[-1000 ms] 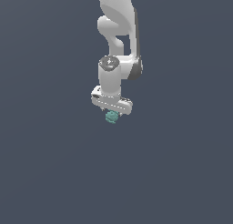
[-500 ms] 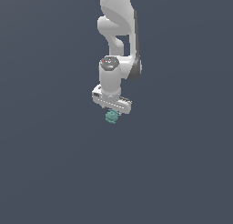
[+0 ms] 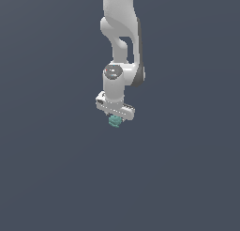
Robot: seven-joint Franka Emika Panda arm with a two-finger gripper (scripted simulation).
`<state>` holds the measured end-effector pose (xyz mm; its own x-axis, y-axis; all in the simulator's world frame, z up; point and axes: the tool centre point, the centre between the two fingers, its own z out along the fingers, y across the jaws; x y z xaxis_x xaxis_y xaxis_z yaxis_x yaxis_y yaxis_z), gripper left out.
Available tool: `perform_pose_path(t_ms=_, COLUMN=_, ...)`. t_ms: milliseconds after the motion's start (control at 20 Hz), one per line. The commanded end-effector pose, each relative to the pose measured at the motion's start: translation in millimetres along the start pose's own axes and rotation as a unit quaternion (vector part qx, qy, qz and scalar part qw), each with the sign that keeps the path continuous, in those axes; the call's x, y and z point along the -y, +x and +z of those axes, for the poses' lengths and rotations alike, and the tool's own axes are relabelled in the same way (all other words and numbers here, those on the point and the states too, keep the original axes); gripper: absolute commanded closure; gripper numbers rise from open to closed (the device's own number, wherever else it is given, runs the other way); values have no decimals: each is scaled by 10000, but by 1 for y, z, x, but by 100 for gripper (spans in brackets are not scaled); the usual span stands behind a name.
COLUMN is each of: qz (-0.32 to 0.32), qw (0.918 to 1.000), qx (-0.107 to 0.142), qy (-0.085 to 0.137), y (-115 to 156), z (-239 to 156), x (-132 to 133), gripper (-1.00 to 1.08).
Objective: Pick up the object and move it to a goal position.
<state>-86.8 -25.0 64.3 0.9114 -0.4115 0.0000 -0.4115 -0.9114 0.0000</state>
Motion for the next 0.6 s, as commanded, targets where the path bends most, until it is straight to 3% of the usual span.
perform_pose_path(t_ms=0, qz=6, qw=10000, qx=1, qy=-1, y=-1, z=11, x=0, gripper=-92)
perform_pose_path(t_ms=350, qz=9, qw=10000, qx=0, qy=-1, y=0, z=24, x=0, gripper=-92)
perform_pose_path(t_ms=400, qz=9, qw=10000, qx=0, qy=-1, y=0, z=24, x=0, gripper=108)
perform_pose_path(t_ms=550, qz=9, qw=10000, qx=0, qy=-1, y=0, z=24, x=0, gripper=108)
